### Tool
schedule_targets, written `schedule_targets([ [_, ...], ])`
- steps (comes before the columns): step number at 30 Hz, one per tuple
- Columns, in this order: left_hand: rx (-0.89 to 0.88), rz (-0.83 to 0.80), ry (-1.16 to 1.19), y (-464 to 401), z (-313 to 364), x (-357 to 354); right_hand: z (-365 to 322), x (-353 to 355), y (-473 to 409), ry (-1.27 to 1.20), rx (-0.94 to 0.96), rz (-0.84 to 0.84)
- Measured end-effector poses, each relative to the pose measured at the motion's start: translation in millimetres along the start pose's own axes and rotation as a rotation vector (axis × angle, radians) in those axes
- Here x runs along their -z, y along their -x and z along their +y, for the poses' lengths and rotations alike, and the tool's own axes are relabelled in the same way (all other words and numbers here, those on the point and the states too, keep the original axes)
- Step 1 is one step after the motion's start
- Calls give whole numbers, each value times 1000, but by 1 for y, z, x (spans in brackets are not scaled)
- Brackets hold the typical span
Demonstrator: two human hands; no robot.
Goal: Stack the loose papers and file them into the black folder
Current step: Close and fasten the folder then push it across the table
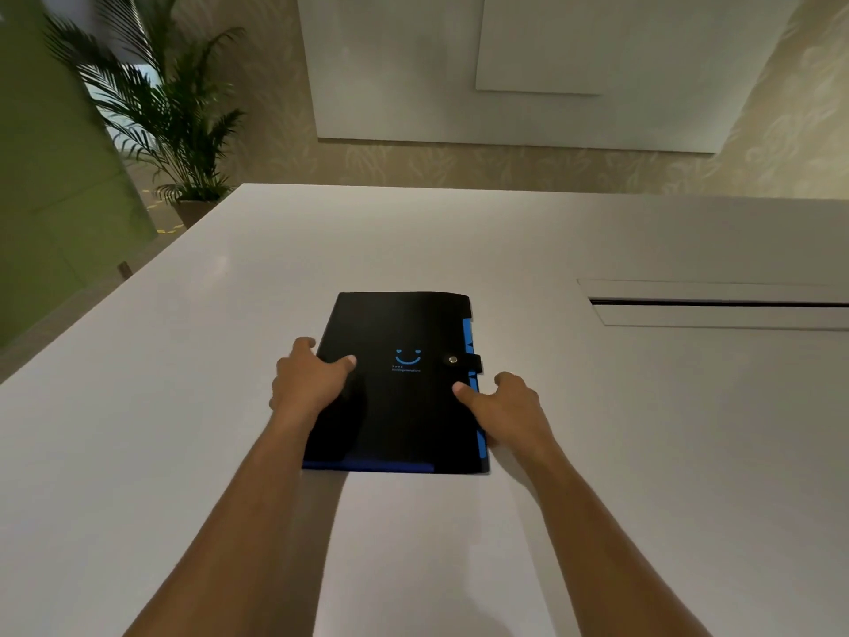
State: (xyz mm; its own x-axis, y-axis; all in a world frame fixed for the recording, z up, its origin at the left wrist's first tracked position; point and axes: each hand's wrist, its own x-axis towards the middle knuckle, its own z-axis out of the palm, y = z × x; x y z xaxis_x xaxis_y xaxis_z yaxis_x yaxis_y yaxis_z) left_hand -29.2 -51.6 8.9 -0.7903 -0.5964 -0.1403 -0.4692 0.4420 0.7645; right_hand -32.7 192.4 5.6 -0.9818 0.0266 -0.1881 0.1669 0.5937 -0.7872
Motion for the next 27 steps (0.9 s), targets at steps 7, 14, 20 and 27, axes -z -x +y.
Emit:
schedule_targets([
  [7,131,-330,398,-19,5,15,4,4,-8,-501,-89,-86],
  [14,26,-318,699,-24,30,-4,23,47,-19,-890,-57,-312],
  [20,-26,-383,729,-29,66,-34,19,75,-41,-657,34,-261],
  [27,-95,-584,575,-52,121,-63,14,104,-105,-718,21,-39],
])
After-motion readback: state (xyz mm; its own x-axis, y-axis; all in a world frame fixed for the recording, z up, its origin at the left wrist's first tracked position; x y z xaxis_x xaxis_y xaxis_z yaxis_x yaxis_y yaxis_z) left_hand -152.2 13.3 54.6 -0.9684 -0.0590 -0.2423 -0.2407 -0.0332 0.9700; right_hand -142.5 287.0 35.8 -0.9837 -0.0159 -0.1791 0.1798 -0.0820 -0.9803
